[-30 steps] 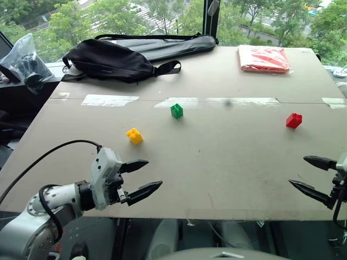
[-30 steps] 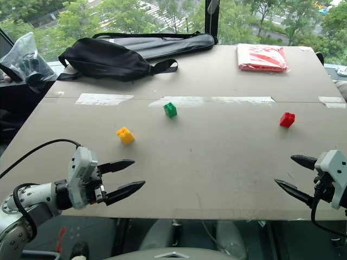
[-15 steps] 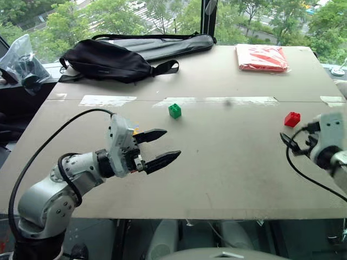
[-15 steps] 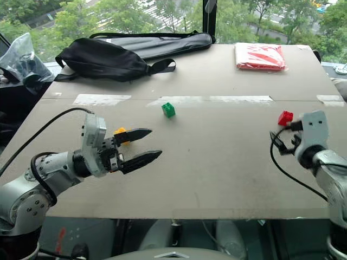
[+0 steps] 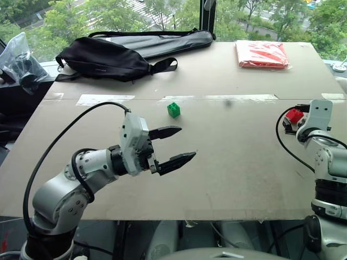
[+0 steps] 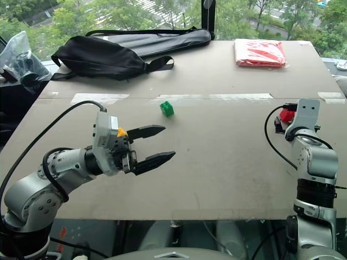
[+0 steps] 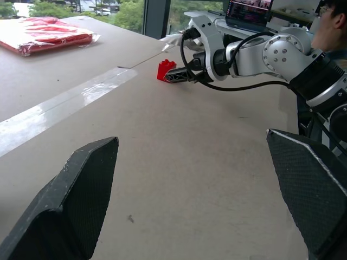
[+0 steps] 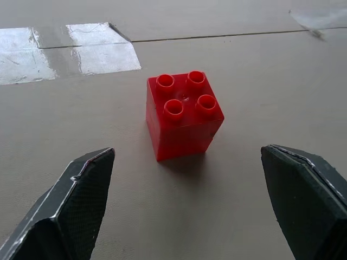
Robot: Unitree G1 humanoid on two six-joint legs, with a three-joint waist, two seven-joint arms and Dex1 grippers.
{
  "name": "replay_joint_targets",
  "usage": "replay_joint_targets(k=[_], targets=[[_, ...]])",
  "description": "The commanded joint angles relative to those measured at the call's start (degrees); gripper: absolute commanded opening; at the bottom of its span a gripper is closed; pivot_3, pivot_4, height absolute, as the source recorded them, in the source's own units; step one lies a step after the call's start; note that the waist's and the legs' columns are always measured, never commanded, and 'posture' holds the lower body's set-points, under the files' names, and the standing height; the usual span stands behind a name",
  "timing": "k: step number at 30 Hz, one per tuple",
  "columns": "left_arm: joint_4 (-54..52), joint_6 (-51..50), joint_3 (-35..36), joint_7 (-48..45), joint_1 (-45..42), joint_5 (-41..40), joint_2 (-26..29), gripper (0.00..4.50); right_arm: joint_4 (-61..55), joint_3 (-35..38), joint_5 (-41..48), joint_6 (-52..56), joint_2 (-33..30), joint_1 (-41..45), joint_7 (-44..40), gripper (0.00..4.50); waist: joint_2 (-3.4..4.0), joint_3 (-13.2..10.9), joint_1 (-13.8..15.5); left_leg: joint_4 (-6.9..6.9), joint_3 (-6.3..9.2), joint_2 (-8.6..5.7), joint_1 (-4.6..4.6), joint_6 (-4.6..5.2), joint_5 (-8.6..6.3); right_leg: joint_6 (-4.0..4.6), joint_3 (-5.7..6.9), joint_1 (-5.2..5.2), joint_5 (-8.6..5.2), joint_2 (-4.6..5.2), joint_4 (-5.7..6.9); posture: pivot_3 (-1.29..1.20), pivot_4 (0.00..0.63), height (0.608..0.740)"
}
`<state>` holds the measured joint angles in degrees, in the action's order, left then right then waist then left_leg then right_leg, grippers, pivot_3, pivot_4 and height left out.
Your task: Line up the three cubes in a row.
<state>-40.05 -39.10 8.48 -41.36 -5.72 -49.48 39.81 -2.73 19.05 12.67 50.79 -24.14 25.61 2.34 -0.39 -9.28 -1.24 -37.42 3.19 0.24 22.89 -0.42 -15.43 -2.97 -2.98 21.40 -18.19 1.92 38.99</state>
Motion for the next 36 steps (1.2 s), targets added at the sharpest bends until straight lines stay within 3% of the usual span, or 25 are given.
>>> replay_joint_targets(k=[1,14,26,29,34,36], targets=[[-2.7,1.5,1.5,0.6,0.7,-0.6,0.2,4.46,0.3,1.2,-0.2,-3.6,-0.2,1.5,-0.7,4.46,0.0,0.0,0.0,-0.02,0.0,0.0,-0.01,0.01,0.0,0.0,0.0,-0.01,0.0,0.0,0.02,0.0,0.15,0.74],[-9.3,-0.8,2.3,7.8,0.8,-6.9,1.4,4.46,11.4,-0.1,-1.0,-10.9,-2.1,6.0,-4.8,4.46,0.0,0.0,-0.9,-0.04,-0.03,0.01,0.01,0.02,0.03,-0.01,-0.03,-0.02,0.01,0.0,-0.02,0.0,0.15,0.74],[-9.0,0.9,2.4,6.7,2.7,-6.4,2.9,4.46,17.5,-1.4,-1.7,-13.4,-3.5,8.9,-8.5,4.46,0.0,0.0,-1.1,-0.05,-0.08,0.02,-0.02,0.02,0.03,-0.01,-0.06,-0.02,0.01,-0.01,0.0,0.0,0.15,0.74],[-9.0,1.4,2.7,6.5,3.4,-6.0,3.2,4.5,18.1,-1.5,-2.0,-13.5,-3.7,9.2,-8.7,3.72,0.0,0.0,-1.1,-0.05,-0.11,0.02,-0.02,0.02,0.03,-0.01,-0.07,-0.02,0.01,-0.01,-0.01,0.0,0.15,0.74],[-9.1,1.7,3.1,6.6,4.1,-6.1,3.4,4.5,17.7,-2.3,-2.5,-13.2,-4.6,8.5,-9.9,1.35,0.0,0.0,-1.1,-0.05,-0.11,0.02,-0.02,0.02,0.03,-0.01,-0.07,-0.01,0.01,-0.01,0.0,0.0,0.15,0.74],[-9.1,1.7,3.2,6.8,4.2,-6.2,3.5,4.5,17.5,-2.5,-2.7,-13.0,-5.0,8.3,-10.4,1.28,0.0,0.0,-1.0,-0.05,-0.11,0.02,-0.02,0.03,0.03,-0.01,-0.07,-0.02,0.01,0.0,0.0,0.0,0.15,0.74]])
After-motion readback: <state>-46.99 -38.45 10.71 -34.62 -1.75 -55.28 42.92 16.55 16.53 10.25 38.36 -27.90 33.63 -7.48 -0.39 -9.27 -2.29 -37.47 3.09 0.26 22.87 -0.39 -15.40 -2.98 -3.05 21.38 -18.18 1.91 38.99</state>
